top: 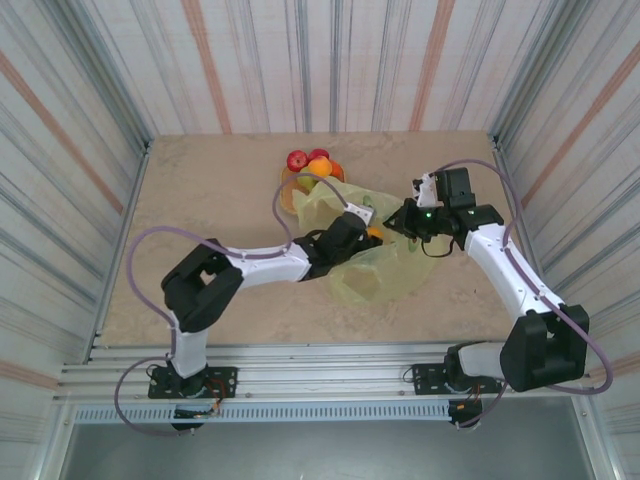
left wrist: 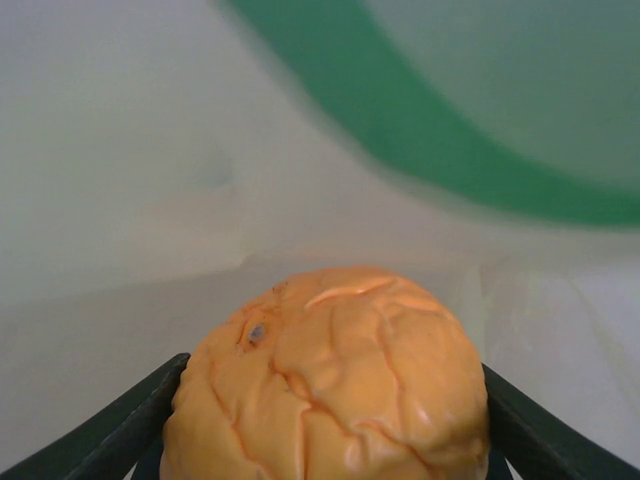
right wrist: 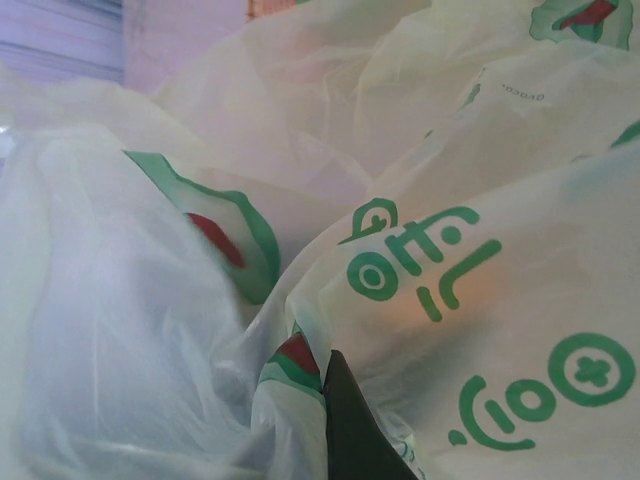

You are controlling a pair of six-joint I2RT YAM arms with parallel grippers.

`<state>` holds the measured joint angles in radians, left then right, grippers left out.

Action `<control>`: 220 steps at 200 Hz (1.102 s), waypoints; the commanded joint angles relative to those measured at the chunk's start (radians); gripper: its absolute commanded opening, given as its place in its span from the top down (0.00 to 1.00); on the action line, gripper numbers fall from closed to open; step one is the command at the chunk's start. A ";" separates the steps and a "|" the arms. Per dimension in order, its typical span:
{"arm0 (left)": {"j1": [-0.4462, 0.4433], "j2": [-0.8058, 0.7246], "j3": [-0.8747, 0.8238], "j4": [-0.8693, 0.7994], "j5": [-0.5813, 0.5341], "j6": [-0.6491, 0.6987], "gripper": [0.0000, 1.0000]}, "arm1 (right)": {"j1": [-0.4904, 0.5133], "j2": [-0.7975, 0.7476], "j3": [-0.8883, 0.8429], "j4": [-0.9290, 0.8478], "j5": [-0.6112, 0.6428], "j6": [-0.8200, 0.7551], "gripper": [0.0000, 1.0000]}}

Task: Place the fruits into the plastic bag

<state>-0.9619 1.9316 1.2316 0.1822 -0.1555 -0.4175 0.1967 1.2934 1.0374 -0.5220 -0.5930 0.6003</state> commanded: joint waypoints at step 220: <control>0.069 -0.653 -0.533 -0.156 0.149 -0.087 0.16 | -0.113 0.012 -0.081 0.074 0.049 0.057 1.00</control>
<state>-0.9241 1.2957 0.7574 0.0475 -0.0322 -0.4286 0.0853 1.2964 0.9630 -0.4675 -0.5526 0.6445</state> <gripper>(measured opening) 0.839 0.048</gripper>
